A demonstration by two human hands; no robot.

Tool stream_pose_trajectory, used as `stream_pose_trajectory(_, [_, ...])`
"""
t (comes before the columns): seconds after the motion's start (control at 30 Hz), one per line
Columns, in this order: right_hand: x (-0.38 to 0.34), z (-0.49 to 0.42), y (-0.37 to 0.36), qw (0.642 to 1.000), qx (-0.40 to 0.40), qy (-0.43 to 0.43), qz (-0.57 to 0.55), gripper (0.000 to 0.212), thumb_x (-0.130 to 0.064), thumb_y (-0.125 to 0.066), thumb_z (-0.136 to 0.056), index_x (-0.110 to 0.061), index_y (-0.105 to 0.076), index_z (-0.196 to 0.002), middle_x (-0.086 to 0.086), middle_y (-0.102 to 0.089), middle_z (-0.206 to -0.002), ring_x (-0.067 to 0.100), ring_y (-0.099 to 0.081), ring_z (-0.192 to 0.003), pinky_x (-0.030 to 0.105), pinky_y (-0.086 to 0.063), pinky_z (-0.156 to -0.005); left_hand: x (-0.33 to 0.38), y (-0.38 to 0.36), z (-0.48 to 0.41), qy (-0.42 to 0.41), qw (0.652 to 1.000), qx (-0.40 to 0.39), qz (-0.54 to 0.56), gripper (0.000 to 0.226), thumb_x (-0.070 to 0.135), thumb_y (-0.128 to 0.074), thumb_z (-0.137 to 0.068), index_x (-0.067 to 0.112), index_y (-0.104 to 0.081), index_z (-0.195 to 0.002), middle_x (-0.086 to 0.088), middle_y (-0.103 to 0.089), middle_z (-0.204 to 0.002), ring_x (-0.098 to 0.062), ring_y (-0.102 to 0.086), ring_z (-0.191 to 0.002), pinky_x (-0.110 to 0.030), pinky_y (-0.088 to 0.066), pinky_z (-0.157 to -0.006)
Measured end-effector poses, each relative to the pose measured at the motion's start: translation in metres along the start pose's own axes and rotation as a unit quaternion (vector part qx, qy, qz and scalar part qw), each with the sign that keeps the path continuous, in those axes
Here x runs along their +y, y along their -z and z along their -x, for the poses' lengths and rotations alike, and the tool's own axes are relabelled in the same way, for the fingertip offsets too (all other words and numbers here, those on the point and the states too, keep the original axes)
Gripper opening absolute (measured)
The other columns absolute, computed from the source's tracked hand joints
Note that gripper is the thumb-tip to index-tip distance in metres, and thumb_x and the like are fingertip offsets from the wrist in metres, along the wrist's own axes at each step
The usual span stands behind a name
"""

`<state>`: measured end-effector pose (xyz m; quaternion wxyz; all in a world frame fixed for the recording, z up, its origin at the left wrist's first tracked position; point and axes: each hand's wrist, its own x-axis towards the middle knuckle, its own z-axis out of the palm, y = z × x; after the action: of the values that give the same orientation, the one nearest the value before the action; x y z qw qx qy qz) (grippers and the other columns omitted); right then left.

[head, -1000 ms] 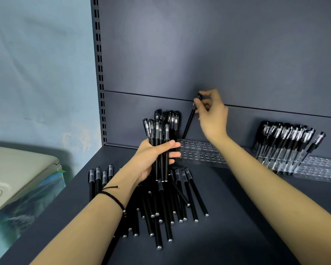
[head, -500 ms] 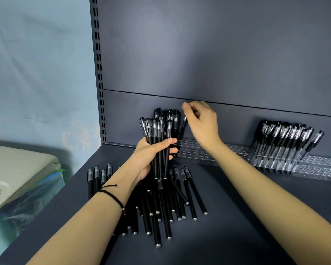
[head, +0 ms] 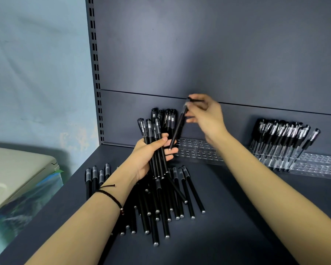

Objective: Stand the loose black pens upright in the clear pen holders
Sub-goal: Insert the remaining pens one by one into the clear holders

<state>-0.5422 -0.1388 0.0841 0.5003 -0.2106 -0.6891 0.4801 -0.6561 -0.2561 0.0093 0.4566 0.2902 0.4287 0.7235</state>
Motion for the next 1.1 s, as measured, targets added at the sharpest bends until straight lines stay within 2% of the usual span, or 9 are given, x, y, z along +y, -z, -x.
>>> stream_pose_trajectory(0.1, [0.000,-0.012,0.007,0.992,0.090,0.072,0.043,0.016,-0.006,-0.062,-0.091,-0.021,-0.058,-0.096,-0.002,-0.066,-0.078,0.007,-0.064,-0.059,0.019,-0.051,-0.054,-0.001,0.000,-0.001,0.002,1.000,0.004,-0.005,0.025,0.009,-0.059,-0.094,0.004,-0.059,-0.119,-0.008,-0.073,-0.109,-0.026,-0.074,-0.087,-0.031,-0.060,-0.064])
stream_pose_trajectory(0.27, [0.007,-0.018,0.009,0.974,0.119,0.147,0.125,0.017,-0.013,-0.067,-0.088,-0.020,-0.060,-0.102,-0.003,-0.065,-0.082,0.015,-0.065,-0.074,0.037,-0.058,-0.066,-0.001,0.000,0.001,0.002,0.999,-0.006,-0.036,0.031,0.010,-0.059,-0.095,-0.004,-0.057,-0.123,-0.004,-0.074,-0.107,-0.023,-0.074,-0.090,-0.028,-0.059,-0.064])
stream_pose_trajectory(0.37, [0.012,-0.017,0.006,0.967,0.107,0.166,0.158,0.018,-0.014,-0.067,-0.088,-0.022,-0.060,-0.102,-0.009,-0.062,-0.081,0.012,-0.063,-0.074,0.038,-0.058,-0.071,0.000,0.000,0.002,0.007,1.000,0.001,-0.025,0.024,0.006,-0.061,-0.092,-0.001,-0.060,-0.116,-0.010,-0.075,-0.103,-0.024,-0.074,-0.086,-0.029,-0.060,-0.063])
stream_pose_trajectory(0.53, [0.030,-0.010,0.002,0.958,0.034,0.164,0.232,0.013,-0.014,-0.070,-0.086,-0.017,-0.063,-0.097,-0.011,-0.060,-0.080,0.001,-0.057,-0.067,0.022,-0.049,-0.068,-0.001,0.001,0.001,0.003,1.000,0.013,-0.014,0.020,0.004,-0.067,-0.087,0.005,-0.066,-0.107,-0.011,-0.075,-0.100,-0.026,-0.074,-0.084,-0.030,-0.060,-0.065])
stream_pose_trajectory(0.67, [0.047,-0.001,0.002,0.940,-0.037,0.145,0.306,0.025,-0.025,-0.067,-0.089,-0.017,-0.068,-0.113,-0.003,-0.062,-0.097,0.012,-0.060,-0.082,0.028,-0.051,-0.081,-0.001,0.000,0.000,-0.005,1.000,0.017,-0.013,0.024,0.004,-0.069,-0.085,0.007,-0.067,-0.109,-0.012,-0.074,-0.097,-0.027,-0.074,-0.085,-0.030,-0.060,-0.066])
stream_pose_trajectory(0.8, [0.036,0.006,-0.002,0.938,0.046,0.188,0.286,0.019,-0.034,-0.060,-0.092,-0.020,-0.071,-0.098,-0.005,-0.061,-0.095,0.009,-0.056,-0.079,0.032,-0.051,-0.074,-0.002,-0.001,-0.001,-0.017,1.000,0.023,-0.009,0.023,0.001,-0.070,-0.084,0.009,-0.064,-0.104,-0.009,-0.075,-0.087,-0.025,-0.074,-0.079,-0.030,-0.061,-0.065])
stream_pose_trajectory(0.87, [0.027,0.013,-0.007,0.943,0.018,0.190,0.273,0.018,-0.037,-0.062,-0.090,-0.021,-0.070,-0.093,-0.007,-0.063,-0.087,0.006,-0.054,-0.072,0.027,-0.049,-0.070,-0.003,-0.002,-0.001,-0.029,0.999,0.030,-0.010,0.024,0.000,-0.070,-0.083,0.009,-0.062,-0.103,-0.007,-0.075,-0.080,-0.025,-0.074,-0.077,-0.031,-0.061,-0.067])
stream_pose_trajectory(1.0, [0.014,0.021,-0.018,0.965,-0.113,0.073,0.223,0.013,-0.026,-0.071,-0.085,-0.024,-0.067,-0.098,-0.008,-0.070,-0.082,0.000,-0.060,-0.070,0.019,-0.050,-0.061,-0.003,-0.003,0.001,-0.037,0.999,0.022,-0.018,0.025,0.001,-0.070,-0.083,0.008,-0.061,-0.106,-0.008,-0.074,-0.082,-0.024,-0.074,-0.076,-0.031,-0.061,-0.068])
stream_pose_trajectory(1.1, [0.007,0.017,-0.017,0.989,-0.096,0.021,0.112,0.015,-0.011,-0.068,-0.087,-0.019,-0.065,-0.099,0.001,-0.071,-0.084,0.010,-0.066,-0.070,0.022,-0.051,-0.054,-0.003,-0.002,0.001,-0.034,0.999,0.007,-0.006,0.022,0.006,-0.068,-0.086,0.012,-0.064,-0.107,-0.008,-0.075,-0.089,-0.025,-0.074,-0.080,-0.031,-0.061,-0.069])
